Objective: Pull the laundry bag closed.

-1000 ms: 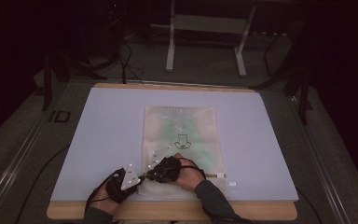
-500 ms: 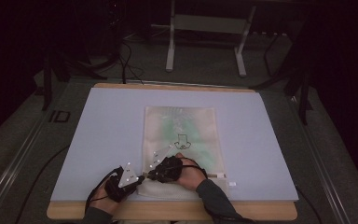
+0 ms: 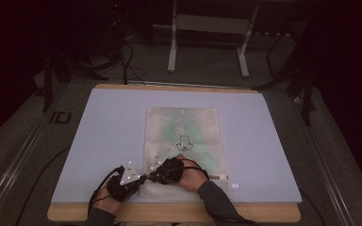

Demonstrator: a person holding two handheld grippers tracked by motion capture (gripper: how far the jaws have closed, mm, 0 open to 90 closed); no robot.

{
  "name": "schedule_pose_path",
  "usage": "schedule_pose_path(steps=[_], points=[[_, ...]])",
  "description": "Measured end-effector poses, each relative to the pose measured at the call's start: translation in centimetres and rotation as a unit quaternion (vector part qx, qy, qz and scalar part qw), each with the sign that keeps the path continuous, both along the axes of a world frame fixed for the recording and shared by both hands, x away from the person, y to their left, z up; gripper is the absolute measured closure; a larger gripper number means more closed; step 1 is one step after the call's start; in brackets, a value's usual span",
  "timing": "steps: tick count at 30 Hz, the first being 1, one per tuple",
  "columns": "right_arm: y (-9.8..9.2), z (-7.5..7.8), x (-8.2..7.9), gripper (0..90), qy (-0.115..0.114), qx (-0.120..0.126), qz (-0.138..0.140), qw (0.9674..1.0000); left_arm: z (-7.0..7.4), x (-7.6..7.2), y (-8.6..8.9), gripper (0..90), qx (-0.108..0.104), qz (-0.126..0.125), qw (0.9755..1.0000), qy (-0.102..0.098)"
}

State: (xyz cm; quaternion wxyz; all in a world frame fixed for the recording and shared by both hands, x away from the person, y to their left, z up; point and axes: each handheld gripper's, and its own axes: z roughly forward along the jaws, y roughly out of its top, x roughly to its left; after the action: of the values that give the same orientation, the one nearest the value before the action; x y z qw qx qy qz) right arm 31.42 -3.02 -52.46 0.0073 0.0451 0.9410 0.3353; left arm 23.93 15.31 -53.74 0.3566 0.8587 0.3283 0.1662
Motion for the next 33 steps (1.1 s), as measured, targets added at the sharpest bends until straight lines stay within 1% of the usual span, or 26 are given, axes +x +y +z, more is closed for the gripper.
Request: schedule_pose_path(steps=[1,2,3,9,10,11,14,17,19,20,22,25,27,28,31,33], points=[[0.0,0.1,-0.1,82.2,-0.007,-0.005,0.002,1.0000,0.1,0.0,-0.1,90.0,0.004,0.002,1.0000,0.002],[0.0,0.1,-0.1,82.2,-0.007,-0.005,0.002,1.0000,0.1,0.0,-0.1,90.0,0.004,0.002,1.0000,0.002],[-0.1,0.2,-0.2,82.2,-0.011,-0.010,0.003,0.9999,0.0,0.0,-0.1,90.0,0.005,0.003,1.0000,0.001],[-0.7,0.2,-0.1,82.2,-0.007,-0.009,0.004,0.9999,0.0,-0.1,-0.2,90.0,0.006,0.002,1.0000,-0.001],[-1.0,0.2,-0.1,82.2,-0.007,-0.011,0.003,0.9999,0.0,0.0,-0.1,90.0,0.005,0.002,1.0000,0.000],[-1.3,0.3,-0.1,82.2,-0.007,-0.015,0.004,0.9999,0.0,0.0,0.0,90.0,-0.001,0.004,1.0000,0.002],[-1.6,0.3,-0.1,82.2,-0.006,-0.014,0.005,0.9999,0.0,0.0,0.0,90.0,-0.002,0.005,1.0000,0.004],[-1.9,0.2,0.1,82.1,0.004,-0.006,0.004,1.0000,0.1,0.0,-0.1,89.9,0.004,0.005,1.0000,0.004],[-1.9,0.2,0.2,82.2,0.005,-0.007,0.004,1.0000,0.2,0.0,-0.2,89.8,0.007,0.006,1.0000,0.004],[-1.9,0.2,0.2,82.1,0.003,-0.009,0.004,0.9999,0.2,-0.1,-0.3,89.7,0.012,0.006,0.9999,0.001],[-1.8,0.2,0.2,82.1,0.003,-0.009,0.006,0.9999,0.2,-0.1,-0.4,89.6,0.014,0.004,0.9999,-0.001],[-1.8,0.2,0.3,82.1,0.005,-0.008,0.005,0.9999,0.3,-0.1,-0.3,89.2,0.005,0.004,1.0000,0.004],[-1.7,0.1,0.3,82.0,0.006,-0.007,0.005,0.9999,0.3,0.0,-0.1,89.0,-0.007,0.008,0.9999,0.011],[-1.8,0.1,0.4,82.0,0.007,-0.006,0.006,0.9999,0.4,0.0,-0.1,88.9,-0.010,0.008,0.9999,0.011],[-1.8,0.1,0.5,82.0,0.011,-0.004,0.011,0.9999,0.4,0.1,0.0,87.7,-0.016,-0.003,0.9998,0.007],[-1.8,0.1,0.5,82.0,0.011,-0.006,0.014,0.9998,0.5,0.2,-0.1,87.2,-0.018,-0.004,0.9998,0.003]])
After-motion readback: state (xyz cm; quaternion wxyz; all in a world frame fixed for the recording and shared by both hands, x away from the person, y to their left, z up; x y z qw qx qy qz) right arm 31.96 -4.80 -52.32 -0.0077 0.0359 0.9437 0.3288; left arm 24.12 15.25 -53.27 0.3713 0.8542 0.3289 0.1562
